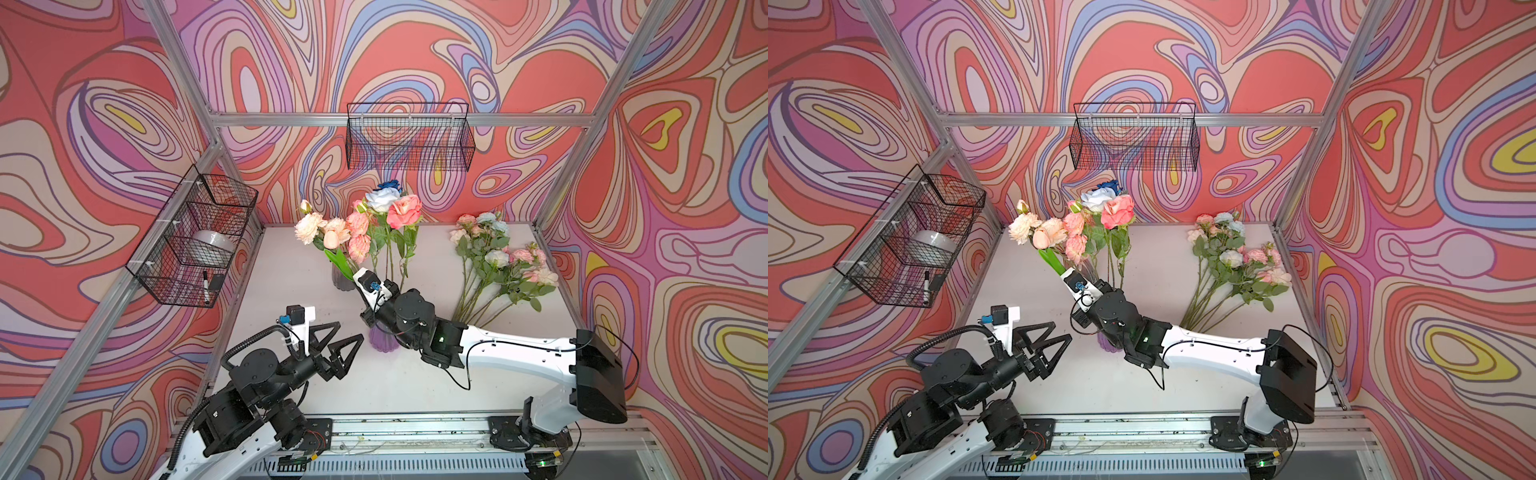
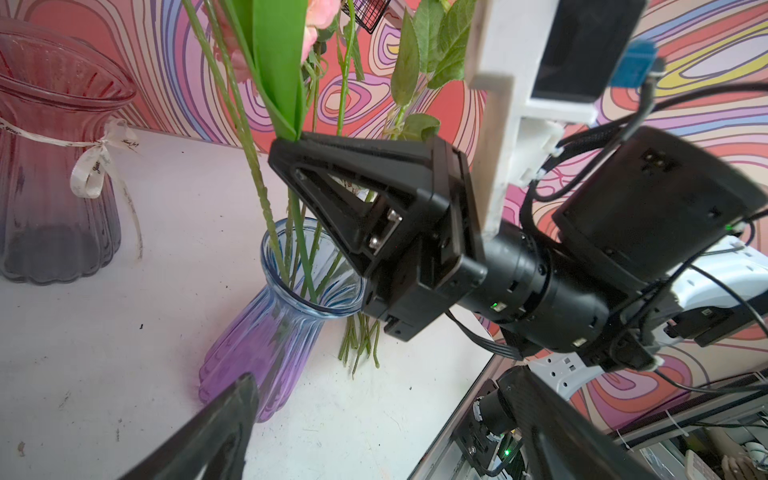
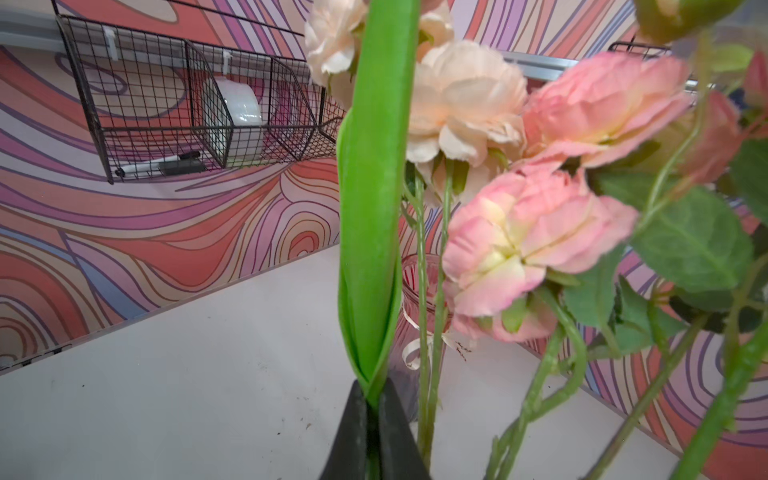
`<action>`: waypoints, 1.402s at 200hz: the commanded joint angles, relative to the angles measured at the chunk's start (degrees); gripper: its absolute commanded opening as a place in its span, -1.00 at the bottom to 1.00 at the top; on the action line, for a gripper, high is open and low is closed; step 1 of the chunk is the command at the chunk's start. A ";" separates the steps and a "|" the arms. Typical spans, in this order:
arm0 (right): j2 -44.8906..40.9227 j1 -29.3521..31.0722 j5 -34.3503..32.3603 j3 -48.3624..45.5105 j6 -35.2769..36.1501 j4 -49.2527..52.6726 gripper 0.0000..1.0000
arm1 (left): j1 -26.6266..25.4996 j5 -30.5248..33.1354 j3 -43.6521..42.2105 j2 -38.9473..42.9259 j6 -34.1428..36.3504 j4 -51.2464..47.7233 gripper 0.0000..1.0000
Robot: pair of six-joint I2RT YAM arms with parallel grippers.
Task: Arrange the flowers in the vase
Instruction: 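Lower the tulip stem into the vase with the right gripper, then open the right gripper and move it back to the flower bunch, then position the open right gripper around a rose stem in the bunch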
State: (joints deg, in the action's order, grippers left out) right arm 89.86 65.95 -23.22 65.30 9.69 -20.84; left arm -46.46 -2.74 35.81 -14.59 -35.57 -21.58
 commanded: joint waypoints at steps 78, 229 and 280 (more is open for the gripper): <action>-12.72 -0.27 1.99 -4.69 -15.41 9.42 -0.13 | 0.24 0.45 1.29 0.53 1.00 -0.65 0.96; -31.90 -27.69 12.93 -27.91 -57.15 35.28 -0.42 | 0.23 0.64 -1.75 2.50 1.13 -0.46 0.97; -17.18 -45.54 17.99 -25.17 -57.66 36.31 -0.49 | 0.23 0.11 -1.80 2.81 0.59 -0.59 0.97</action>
State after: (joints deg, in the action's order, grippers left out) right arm 67.75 25.30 -10.26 38.52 -45.54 14.37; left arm -46.44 -2.35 34.50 -12.40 -34.57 -21.76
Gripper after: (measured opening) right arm 0.264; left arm 0.985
